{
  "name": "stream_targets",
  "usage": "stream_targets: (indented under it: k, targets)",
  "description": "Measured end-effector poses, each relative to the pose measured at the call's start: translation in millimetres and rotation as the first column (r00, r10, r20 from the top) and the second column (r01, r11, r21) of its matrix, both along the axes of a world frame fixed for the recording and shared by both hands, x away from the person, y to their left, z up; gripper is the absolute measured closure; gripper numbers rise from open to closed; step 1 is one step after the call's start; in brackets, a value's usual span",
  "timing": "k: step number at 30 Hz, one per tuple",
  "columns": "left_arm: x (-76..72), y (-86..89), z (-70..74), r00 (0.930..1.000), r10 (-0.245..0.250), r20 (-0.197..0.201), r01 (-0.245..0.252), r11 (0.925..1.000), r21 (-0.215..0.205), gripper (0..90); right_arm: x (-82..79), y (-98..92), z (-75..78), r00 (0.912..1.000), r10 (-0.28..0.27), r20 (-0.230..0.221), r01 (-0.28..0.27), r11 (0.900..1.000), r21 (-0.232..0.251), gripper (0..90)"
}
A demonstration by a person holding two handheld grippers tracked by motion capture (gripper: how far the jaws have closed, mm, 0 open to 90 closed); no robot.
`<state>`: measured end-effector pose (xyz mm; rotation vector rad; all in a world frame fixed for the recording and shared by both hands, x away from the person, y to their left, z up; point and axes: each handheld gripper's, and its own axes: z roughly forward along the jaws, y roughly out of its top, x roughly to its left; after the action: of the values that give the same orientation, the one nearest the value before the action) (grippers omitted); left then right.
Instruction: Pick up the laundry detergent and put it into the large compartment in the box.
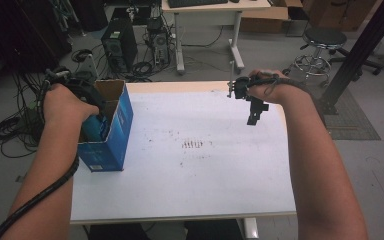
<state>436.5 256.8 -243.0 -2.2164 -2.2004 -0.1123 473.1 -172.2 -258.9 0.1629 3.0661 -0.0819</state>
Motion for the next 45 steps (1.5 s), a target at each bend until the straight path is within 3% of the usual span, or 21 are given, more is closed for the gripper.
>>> stream_targets:
  k: [13, 32, 45]
  targets:
    - [1.2, -2.4, -25.3, 0.9999, -0.002, -0.011, 0.002, 1.0, 0.005, 38.1, 1.0, 1.9, -3.0, 1.0, 0.002, -0.007, -0.002, 1.0, -0.004, 4.0]
    - [2.1, -2.4, -42.7, 0.9994, 0.004, -0.034, -0.003, 1.0, 0.007, 38.0, 1.3, -2.3, -5.7, 1.0, -0.001, -0.007, 0.001, 1.0, 0.002, 4.0]
    - [2.4, -2.8, -43.7, 0.9994, -0.001, -0.035, 0.001, 1.0, 0.01, 37.8, 2.7, 0.2, -8.6, 0.9999, 0.006, -0.011, -0.006, 1.0, 0.001, 4.1]
